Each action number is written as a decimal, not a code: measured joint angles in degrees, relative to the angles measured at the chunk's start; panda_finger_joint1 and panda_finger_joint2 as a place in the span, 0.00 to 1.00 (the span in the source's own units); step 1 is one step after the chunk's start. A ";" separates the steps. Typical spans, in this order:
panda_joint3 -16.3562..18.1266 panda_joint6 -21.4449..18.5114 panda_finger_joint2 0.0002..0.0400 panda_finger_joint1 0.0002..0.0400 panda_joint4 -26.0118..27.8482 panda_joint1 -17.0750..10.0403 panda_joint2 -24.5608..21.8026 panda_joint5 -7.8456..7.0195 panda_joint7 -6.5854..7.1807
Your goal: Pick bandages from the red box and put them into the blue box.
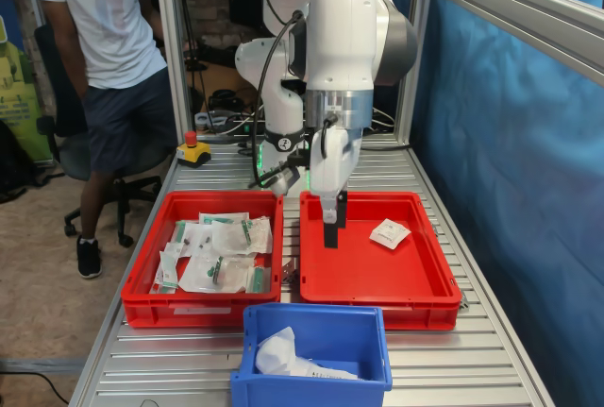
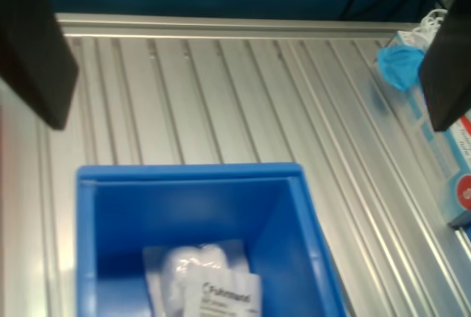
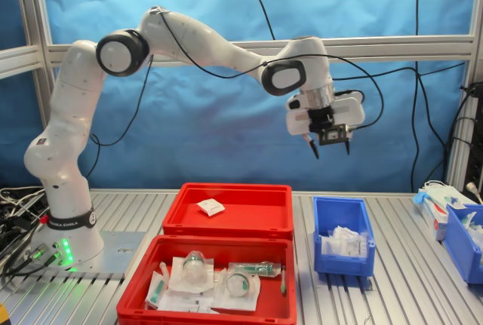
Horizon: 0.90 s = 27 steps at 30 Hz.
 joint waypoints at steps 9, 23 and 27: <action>0.48 0.05 1.00 1.00 -10.86 -0.17 -7.85 -3.27 0.00; 3.06 0.09 1.00 1.00 -23.75 -2.21 -17.76 -4.62 0.00; 3.90 0.11 1.00 1.00 -26.36 -3.17 -19.59 -4.72 0.00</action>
